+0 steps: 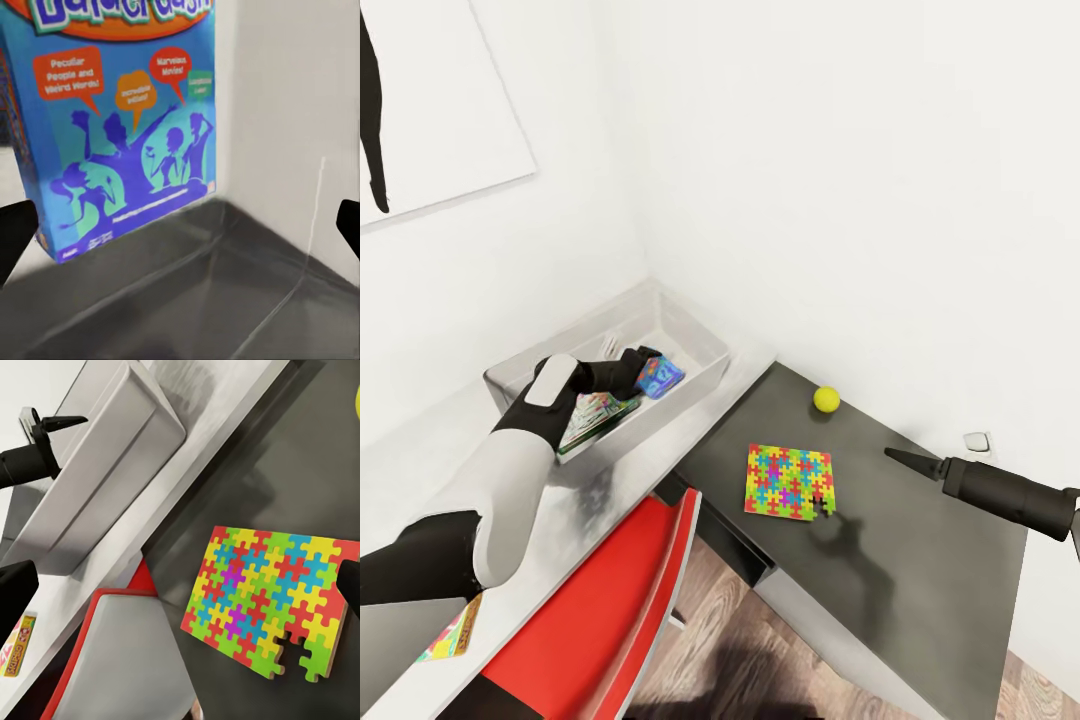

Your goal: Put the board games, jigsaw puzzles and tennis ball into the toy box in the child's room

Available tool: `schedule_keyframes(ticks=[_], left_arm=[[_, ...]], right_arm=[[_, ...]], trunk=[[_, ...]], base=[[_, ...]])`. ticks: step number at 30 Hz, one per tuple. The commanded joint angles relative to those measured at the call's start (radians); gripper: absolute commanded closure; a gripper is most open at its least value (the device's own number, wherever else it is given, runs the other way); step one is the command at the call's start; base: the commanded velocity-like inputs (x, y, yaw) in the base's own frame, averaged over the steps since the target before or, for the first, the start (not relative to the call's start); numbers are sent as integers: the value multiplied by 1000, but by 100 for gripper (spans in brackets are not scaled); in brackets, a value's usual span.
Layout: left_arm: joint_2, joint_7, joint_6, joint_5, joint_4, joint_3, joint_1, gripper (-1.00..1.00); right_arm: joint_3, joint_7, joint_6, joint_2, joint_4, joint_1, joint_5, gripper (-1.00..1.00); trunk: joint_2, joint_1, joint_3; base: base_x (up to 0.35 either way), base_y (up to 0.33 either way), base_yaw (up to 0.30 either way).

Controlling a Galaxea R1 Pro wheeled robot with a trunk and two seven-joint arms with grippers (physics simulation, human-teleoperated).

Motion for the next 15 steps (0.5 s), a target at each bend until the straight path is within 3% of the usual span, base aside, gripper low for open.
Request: schedule_keyframes(ticks=[1,4,15], left_arm=[[-1,11,4,11,-1,6,-1,-100],[0,57,31,54,-37,5,0,-100],[5,214,81,143,-116,6,2,-100]], right_arm=[[-1,6,3,0,0,-1,4,-100],[-1,6,3,0,0,-1,4,-100],[-5,6,3,0,0,-1,4,-100]], trunk=[[-1,0,-1],[-1,0,-1],[-1,0,-1]], base=[[0,0,0],[0,0,0],[0,0,0]])
